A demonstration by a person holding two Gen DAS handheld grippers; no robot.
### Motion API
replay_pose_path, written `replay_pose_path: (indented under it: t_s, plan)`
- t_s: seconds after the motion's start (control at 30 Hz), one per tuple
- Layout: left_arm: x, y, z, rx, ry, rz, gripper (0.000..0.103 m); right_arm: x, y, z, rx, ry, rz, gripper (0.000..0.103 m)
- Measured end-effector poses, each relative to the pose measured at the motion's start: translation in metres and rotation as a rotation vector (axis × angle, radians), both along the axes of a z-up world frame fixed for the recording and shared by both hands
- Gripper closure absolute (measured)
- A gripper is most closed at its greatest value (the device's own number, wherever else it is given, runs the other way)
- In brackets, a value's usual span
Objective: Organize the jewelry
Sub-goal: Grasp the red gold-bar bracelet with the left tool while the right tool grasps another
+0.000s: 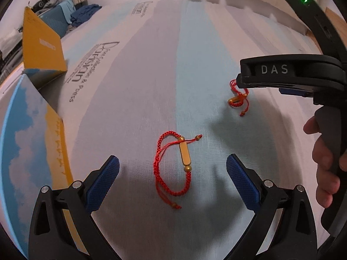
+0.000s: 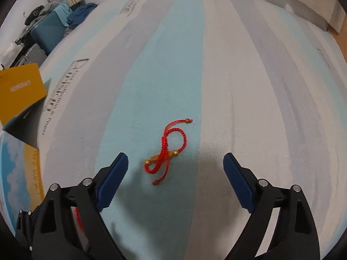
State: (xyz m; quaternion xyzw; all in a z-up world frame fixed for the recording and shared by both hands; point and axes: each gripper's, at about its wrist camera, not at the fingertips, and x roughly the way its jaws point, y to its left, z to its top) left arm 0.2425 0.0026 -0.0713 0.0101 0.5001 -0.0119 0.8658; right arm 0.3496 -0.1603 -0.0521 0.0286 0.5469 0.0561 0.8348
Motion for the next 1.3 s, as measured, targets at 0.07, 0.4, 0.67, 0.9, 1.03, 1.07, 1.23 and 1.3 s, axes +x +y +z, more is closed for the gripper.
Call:
replay_pose_path:
  t_s: [0.07,0.4,0.67,0.9,1.03,1.07,1.23,1.3]
  plan:
    - [0.003,-0.002,-0.007,0.003,0.012,-0.011,0.006,0.005,-0.002,-0.011,0.011,0.021,-0.012,0.021]
    - [0.01,0.003,-0.029,-0.015,0.054,-0.021,0.014,0.014,0.003,-0.037,0.008,0.064,-0.019,0.042]
    - [0.013,0.012,-0.034,-0.002,0.056,-0.009,0.038,0.01,0.001,-0.036,0.027,0.071,-0.005,0.056]
    - [0.007,0.012,-0.032,-0.002,0.059,-0.011,0.052,0.01,0.003,-0.036,0.044,0.078,-0.007,0.069]
    - [0.007,0.013,-0.032,-0.013,0.063,-0.018,0.059,0.01,0.003,-0.036,0.049,0.079,-0.006,0.076]
    - [0.008,0.014,-0.032,-0.013,0.063,-0.02,0.061,0.009,0.003,-0.036,0.048,0.08,-0.006,0.077]
    - [0.008,0.017,-0.031,-0.03,0.067,-0.021,0.071,0.009,0.004,-0.035,0.048,0.08,0.01,0.084]
    - [0.007,0.017,-0.031,-0.035,0.065,-0.024,0.079,0.009,0.005,-0.035,0.042,0.078,0.014,0.085]
